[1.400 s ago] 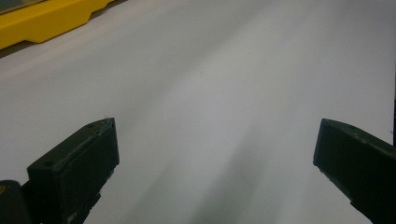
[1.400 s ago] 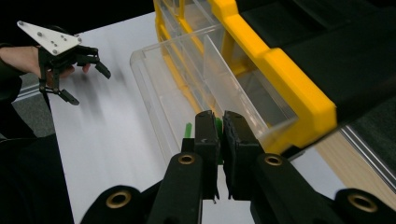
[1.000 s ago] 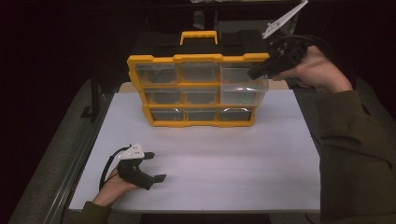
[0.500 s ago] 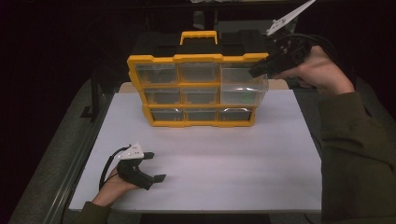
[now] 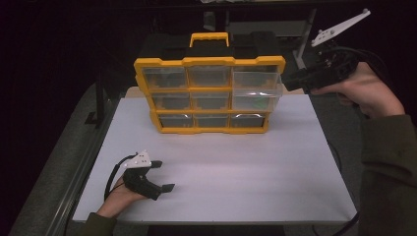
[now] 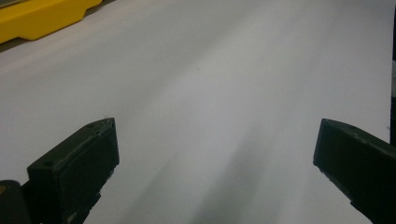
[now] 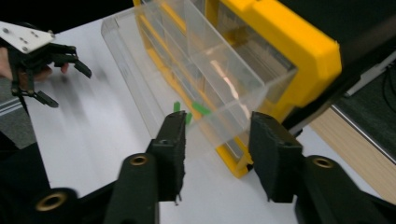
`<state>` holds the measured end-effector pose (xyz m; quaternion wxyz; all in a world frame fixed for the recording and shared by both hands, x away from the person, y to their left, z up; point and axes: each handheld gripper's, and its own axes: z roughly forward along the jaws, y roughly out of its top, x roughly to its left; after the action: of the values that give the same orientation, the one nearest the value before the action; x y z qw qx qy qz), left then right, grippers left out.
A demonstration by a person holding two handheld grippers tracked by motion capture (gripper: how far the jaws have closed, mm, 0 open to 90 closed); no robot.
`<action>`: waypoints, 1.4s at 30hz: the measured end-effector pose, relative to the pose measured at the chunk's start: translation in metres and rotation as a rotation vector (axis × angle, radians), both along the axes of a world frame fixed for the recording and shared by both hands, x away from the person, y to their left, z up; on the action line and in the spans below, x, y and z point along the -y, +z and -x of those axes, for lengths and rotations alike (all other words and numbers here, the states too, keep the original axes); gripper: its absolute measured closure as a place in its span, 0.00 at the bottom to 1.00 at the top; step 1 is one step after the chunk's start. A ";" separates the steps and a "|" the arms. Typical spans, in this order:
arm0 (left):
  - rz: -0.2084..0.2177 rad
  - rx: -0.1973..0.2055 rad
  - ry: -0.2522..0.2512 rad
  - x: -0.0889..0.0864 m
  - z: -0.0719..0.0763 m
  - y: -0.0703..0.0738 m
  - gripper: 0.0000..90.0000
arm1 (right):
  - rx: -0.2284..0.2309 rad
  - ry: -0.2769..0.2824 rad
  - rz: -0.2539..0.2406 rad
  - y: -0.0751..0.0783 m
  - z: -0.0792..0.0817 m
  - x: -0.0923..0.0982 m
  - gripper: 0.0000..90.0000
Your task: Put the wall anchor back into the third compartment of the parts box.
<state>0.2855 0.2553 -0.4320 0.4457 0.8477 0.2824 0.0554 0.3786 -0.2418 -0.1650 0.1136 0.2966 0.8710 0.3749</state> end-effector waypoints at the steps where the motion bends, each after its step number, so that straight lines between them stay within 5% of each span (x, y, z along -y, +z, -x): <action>1: -0.003 0.002 -0.004 0.000 0.000 0.000 0.00 | -0.001 -0.003 -0.005 -0.002 0.002 0.002 0.57; 10: 0.003 0.014 -0.004 -0.001 0.000 0.000 0.00 | 0.023 -0.036 -0.010 -0.033 0.014 0.003 0.39; 22: 0.002 0.012 -0.008 -0.001 0.000 0.000 0.00 | 0.024 -0.052 -0.012 -0.095 0.020 -0.007 0.18; 30: -0.004 0.009 -0.010 -0.001 0.000 -0.001 0.00 | 0.042 -0.110 -0.043 -0.128 0.032 -0.017 0.12; 42: -0.004 0.004 -0.022 0.000 0.000 -0.001 0.00 | 0.078 -0.088 -0.061 -0.188 0.050 -0.036 0.02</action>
<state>0.2851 0.2556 -0.4332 0.4452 0.8515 0.2720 0.0527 0.3285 -0.2055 -0.3526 0.1546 0.3231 0.8403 0.4070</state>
